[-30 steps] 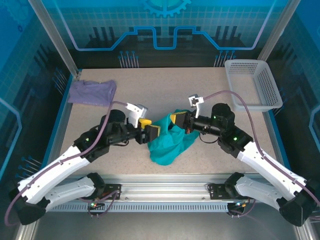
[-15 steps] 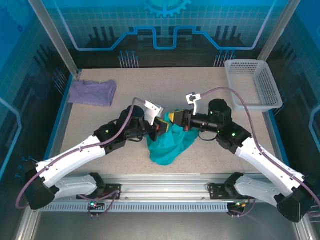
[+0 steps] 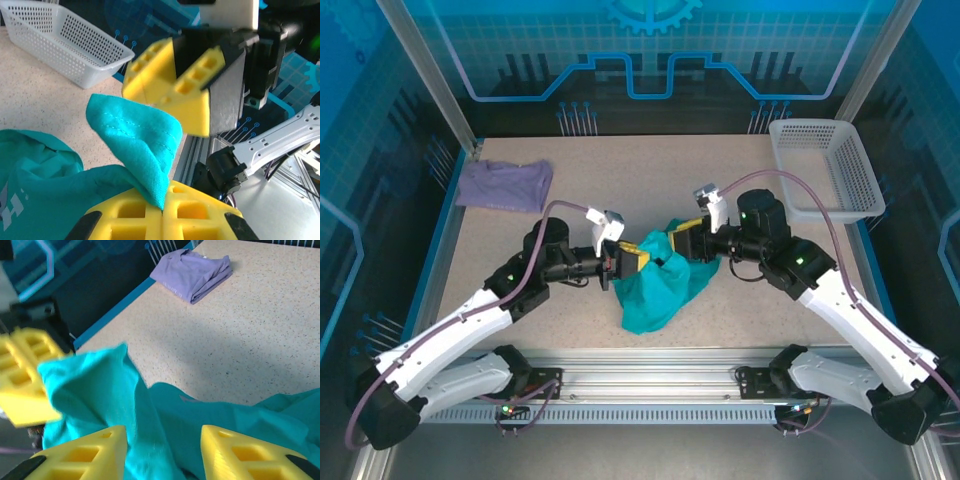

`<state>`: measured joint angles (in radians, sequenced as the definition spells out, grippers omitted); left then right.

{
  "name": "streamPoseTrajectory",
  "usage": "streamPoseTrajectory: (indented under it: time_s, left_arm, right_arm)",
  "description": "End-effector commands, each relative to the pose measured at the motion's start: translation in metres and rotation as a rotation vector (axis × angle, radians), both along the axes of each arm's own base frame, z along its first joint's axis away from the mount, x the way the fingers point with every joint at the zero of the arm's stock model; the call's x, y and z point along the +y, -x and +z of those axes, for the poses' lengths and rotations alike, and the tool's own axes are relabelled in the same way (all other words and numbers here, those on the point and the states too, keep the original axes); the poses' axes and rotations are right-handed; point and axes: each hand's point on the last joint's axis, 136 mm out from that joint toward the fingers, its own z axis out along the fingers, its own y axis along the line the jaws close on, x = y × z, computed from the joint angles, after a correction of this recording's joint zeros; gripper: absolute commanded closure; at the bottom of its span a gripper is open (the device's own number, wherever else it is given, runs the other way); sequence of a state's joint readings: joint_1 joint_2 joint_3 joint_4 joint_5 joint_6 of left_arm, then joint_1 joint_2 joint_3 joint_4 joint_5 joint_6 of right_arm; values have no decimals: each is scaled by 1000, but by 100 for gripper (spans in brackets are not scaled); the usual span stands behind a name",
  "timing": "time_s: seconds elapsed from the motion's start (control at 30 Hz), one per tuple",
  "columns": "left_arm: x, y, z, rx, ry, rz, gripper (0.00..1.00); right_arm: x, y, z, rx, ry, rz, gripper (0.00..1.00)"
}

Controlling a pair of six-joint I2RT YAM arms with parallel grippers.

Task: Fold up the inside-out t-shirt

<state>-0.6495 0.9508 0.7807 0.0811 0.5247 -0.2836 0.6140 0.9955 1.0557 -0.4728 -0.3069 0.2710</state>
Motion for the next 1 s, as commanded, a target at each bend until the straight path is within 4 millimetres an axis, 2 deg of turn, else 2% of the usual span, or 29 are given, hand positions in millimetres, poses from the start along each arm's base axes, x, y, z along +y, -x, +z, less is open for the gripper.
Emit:
streamPoseTrajectory:
  time_s: [0.0, 0.17, 0.33, 0.37, 0.43, 0.5, 0.53, 0.63, 0.73, 0.77, 0.83, 0.97]
  left_arm:
    - [2, 7, 16, -85, 43, -44, 100]
    - [3, 1, 13, -68, 30, -31, 100]
    - [4, -2, 13, -63, 31, -15, 100]
    - [6, -4, 13, -60, 34, -5, 100]
    - [9, -9, 15, -55, 44, 21, 100]
    - [18, -21, 13, -45, 56, 89, 100]
    - [25, -30, 14, -44, 68, 136, 96]
    - [42, -58, 7, 3, 84, 268, 93]
    - [49, -78, -8, 65, 42, 339, 84]
    - [50, -82, -13, 89, 19, 367, 78]
    - [53, -85, -22, 127, -17, 388, 66]
    - [59, -70, -31, 189, -38, 387, 51]
  right_arm:
    - [-3, 18, -5, -29, 34, 91, 53]
    - [6, 18, -13, -20, 4, 115, 51]
    - [24, 15, -22, 9, -9, 167, 55]
    - [28, 16, -24, 16, -9, 183, 60]
    - [31, 18, -24, 18, -19, 205, 81]
    - [31, 21, -14, -7, -50, 213, 97]
    - [31, 24, -6, -28, -83, 220, 100]
    - [36, 32, 28, -93, -231, 252, 100]
    - [44, 30, 56, -141, -366, 240, 100]
    - [46, 27, 47, -134, -365, 213, 100]
    - [48, 21, 47, -156, -368, 157, 100]
    - [52, 6, 40, -148, -382, 62, 100]
